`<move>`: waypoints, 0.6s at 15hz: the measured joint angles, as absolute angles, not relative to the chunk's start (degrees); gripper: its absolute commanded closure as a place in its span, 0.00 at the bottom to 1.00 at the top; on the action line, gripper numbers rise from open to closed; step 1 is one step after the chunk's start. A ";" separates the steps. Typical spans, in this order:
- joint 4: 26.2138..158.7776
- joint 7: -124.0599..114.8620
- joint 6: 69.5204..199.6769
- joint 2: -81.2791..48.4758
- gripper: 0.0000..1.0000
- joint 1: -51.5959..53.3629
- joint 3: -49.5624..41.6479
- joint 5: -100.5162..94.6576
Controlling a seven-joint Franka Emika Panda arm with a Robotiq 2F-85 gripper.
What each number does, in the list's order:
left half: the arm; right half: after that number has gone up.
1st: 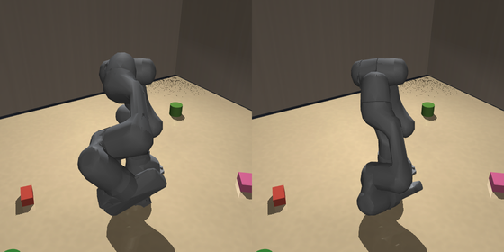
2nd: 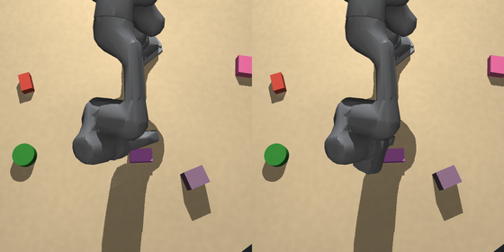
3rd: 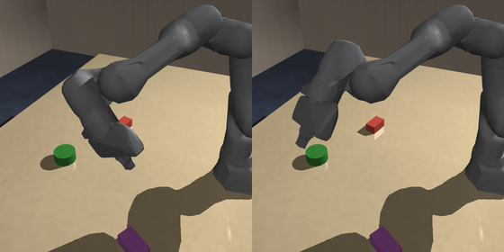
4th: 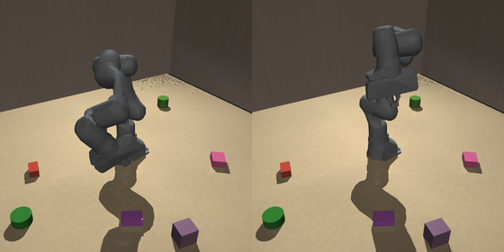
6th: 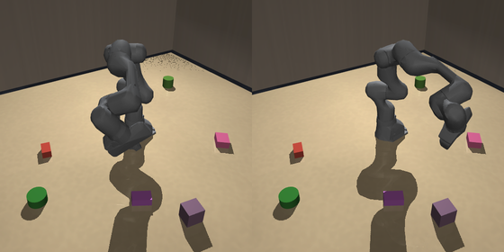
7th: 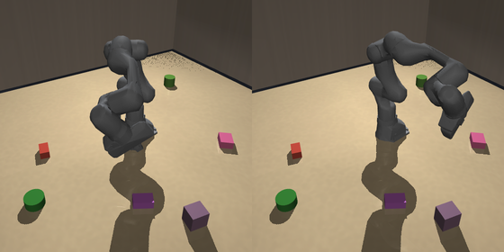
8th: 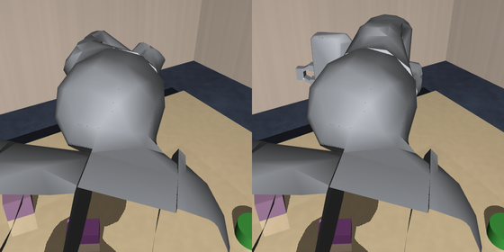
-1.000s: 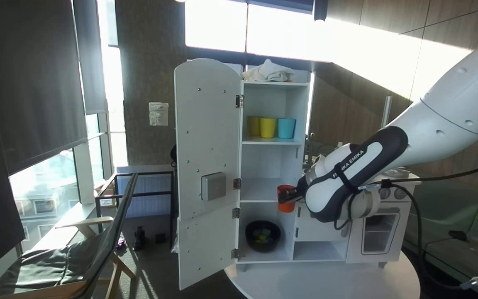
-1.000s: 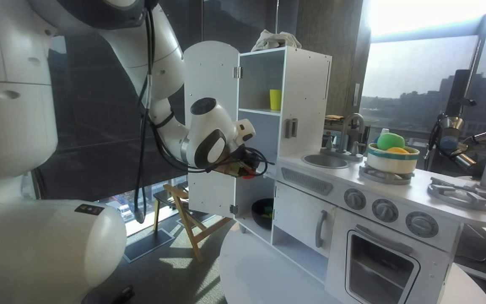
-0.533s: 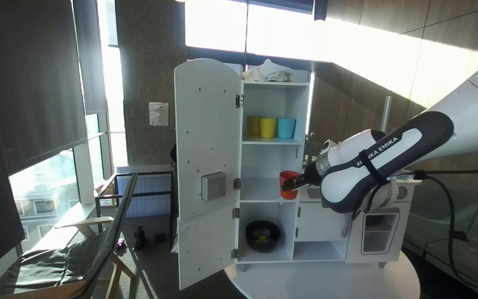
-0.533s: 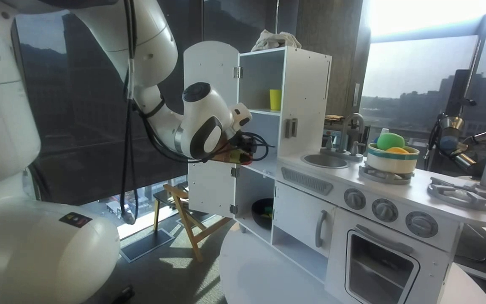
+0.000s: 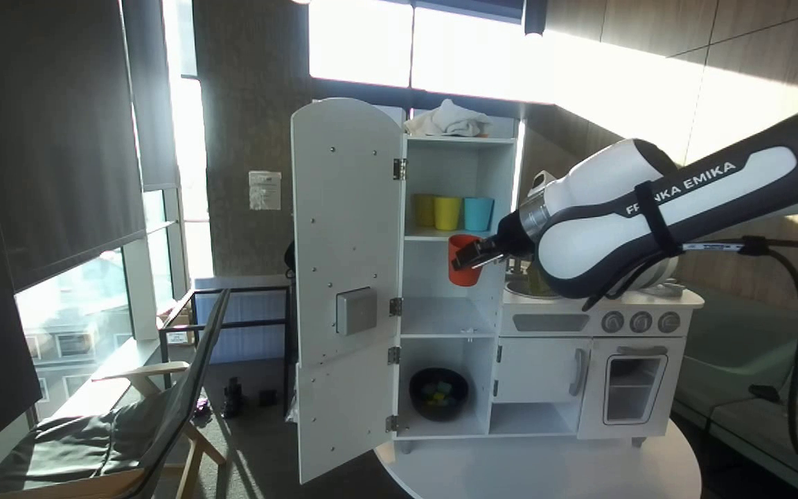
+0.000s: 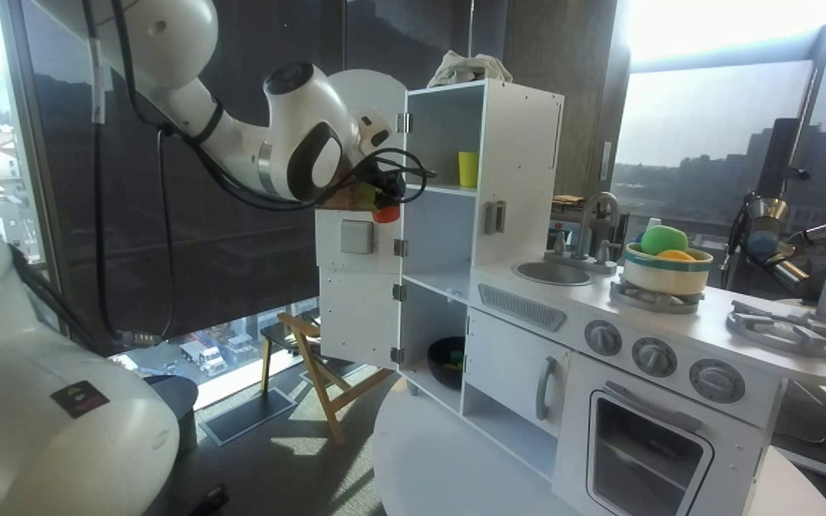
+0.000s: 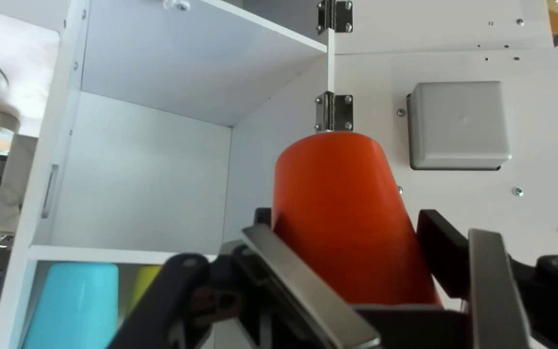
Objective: Move the orange cup to the top compartment of the cabinet
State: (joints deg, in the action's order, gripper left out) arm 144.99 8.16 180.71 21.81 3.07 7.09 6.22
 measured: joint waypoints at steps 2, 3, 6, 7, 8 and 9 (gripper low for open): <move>141.27 5.02 177.03 22.80 0.50 -0.73 12.11 5.72; 139.19 3.54 175.45 22.76 0.50 -2.49 14.11 5.42; 131.84 -1.02 170.76 20.87 0.50 -8.19 18.76 3.84; 129.04 -2.48 169.39 19.52 0.50 -10.11 19.89 3.06; 126.19 -3.82 168.23 17.81 0.50 -11.97 20.92 2.13; 123.29 -5.32 167.10 15.88 0.50 -13.88 21.95 0.80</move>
